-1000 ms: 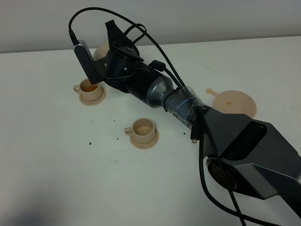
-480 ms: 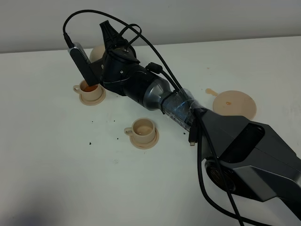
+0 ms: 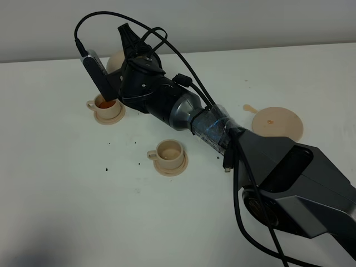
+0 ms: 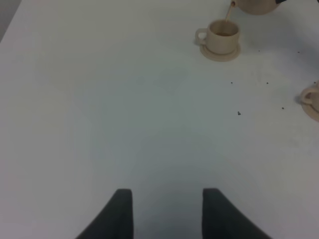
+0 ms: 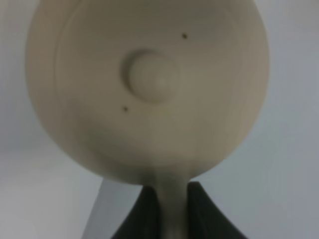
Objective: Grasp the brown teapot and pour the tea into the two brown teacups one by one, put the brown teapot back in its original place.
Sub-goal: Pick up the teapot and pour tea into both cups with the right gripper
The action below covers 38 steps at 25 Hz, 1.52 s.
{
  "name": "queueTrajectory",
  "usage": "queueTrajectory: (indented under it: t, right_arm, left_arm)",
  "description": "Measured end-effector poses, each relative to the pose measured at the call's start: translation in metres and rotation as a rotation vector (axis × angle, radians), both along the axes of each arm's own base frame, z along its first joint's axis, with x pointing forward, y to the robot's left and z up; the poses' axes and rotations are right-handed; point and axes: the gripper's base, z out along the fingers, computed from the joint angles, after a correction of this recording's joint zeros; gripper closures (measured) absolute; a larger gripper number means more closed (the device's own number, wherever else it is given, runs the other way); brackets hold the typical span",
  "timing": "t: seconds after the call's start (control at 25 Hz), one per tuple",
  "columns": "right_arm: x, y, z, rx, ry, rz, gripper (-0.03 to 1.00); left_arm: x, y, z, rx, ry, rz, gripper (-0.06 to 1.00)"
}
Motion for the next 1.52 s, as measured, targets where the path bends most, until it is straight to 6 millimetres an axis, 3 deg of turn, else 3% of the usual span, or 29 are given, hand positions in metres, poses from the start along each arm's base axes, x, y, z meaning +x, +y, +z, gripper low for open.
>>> queueTrajectory:
  t: [1.52]
  right_arm:
    - [0.0007,-0.0014,0.0007,-0.041,-0.018,0.004,0.85]
  left_arm:
    - [0.0000,0.0000,0.0000,0.000,0.000,0.000,0.57]
